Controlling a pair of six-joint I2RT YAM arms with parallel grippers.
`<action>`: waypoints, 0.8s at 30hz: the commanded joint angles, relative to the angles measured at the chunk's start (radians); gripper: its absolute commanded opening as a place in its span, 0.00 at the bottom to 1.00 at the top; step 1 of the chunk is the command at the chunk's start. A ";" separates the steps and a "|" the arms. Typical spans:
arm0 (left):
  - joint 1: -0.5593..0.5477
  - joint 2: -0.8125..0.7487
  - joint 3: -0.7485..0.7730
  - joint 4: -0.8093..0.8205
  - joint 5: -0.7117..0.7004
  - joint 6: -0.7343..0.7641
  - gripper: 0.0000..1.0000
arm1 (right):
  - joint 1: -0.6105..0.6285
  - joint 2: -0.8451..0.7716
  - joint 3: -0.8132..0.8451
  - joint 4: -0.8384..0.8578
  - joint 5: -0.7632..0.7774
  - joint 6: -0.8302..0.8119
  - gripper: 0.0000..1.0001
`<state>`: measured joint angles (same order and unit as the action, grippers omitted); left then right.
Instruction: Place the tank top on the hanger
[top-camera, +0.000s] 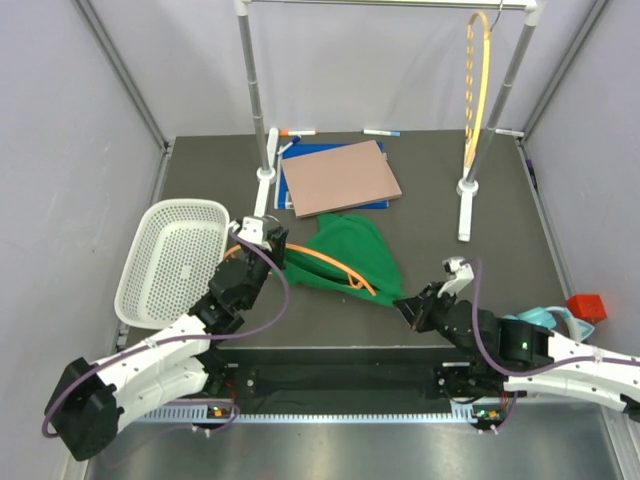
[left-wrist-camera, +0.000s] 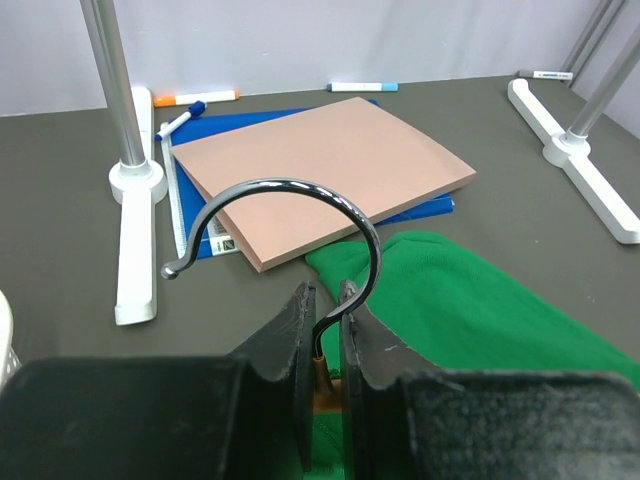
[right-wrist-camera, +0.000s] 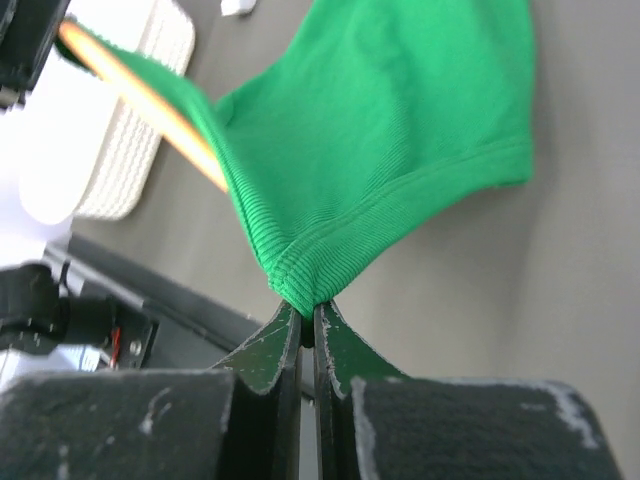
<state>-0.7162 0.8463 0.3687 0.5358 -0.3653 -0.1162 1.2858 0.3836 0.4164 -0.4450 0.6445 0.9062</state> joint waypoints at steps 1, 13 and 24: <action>0.008 0.013 -0.011 0.134 -0.086 0.043 0.00 | -0.011 0.044 0.073 -0.040 -0.103 -0.039 0.00; 0.006 -0.012 -0.043 0.170 -0.121 0.026 0.00 | -0.011 0.143 0.122 -0.003 -0.154 -0.087 0.00; 0.006 0.030 -0.037 0.187 0.014 0.000 0.00 | -0.016 0.181 0.182 0.042 -0.034 -0.176 0.00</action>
<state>-0.7162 0.8669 0.3244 0.6159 -0.3779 -0.1104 1.2839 0.5385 0.5133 -0.4587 0.5510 0.7921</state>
